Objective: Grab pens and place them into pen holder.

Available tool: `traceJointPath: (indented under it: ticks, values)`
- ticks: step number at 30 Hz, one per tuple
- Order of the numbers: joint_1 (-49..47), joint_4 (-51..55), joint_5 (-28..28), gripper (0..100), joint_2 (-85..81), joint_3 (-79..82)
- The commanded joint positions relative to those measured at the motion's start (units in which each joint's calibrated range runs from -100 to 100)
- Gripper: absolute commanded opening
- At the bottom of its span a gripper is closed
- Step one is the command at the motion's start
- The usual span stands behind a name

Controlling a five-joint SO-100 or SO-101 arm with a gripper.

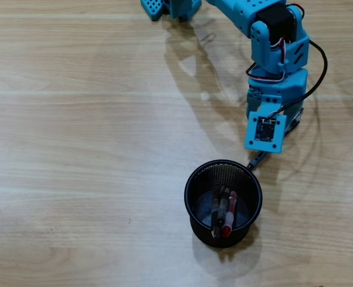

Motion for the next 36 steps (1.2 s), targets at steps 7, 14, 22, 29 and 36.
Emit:
traceJointPath:
  ticks: [7,14,22,29,36]
  values:
    - [-0.8,-0.1,-0.4,20,5.2,-5.6]
    - [-1.2,-0.2,-0.5,20,10.6,-11.5]
    - [-2.8,-2.8,-2.5,17,12.8,-11.0]
    - [-3.0,-2.5,-4.2,10,14.0,-11.1]
    - [-3.0,-2.2,-4.4,2,14.0,-11.1]
